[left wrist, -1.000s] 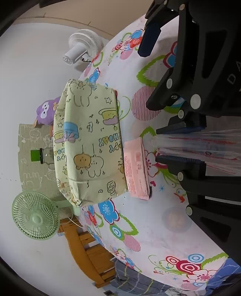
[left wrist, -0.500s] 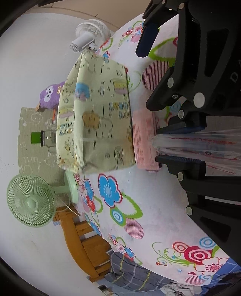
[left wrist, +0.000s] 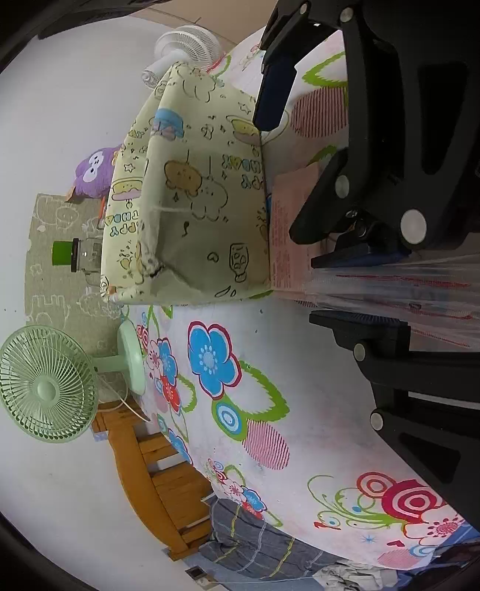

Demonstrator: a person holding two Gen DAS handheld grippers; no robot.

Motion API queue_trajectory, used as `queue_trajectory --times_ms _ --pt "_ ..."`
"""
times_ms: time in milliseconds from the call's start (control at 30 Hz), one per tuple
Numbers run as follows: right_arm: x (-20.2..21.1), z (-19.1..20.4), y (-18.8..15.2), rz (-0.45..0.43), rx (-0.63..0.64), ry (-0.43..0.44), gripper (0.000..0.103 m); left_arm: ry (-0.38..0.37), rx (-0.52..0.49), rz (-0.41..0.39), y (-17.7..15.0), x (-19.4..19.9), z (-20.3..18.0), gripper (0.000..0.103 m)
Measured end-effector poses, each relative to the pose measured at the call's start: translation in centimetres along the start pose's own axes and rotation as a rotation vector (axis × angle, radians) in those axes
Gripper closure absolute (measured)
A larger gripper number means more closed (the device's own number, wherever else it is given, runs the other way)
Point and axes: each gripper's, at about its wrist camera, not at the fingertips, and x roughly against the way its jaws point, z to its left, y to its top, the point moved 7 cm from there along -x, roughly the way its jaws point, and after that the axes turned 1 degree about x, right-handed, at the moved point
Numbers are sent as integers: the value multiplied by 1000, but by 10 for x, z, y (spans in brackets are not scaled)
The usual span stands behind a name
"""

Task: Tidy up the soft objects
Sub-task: 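Move the right tool to the pink paper packet while the left tool holds the bags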

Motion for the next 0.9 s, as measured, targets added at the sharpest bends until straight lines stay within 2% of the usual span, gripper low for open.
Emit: queue_trajectory --times_ms 567,867,900 --pt "-23 20 11 18 49 60 10 47 -28 5 0 -7 24 82" --pt "-38 26 5 63 49 80 24 58 -18 6 -8 -6 29 77" --pt "-38 27 5 62 51 80 24 58 -7 6 -8 -6 31 74"
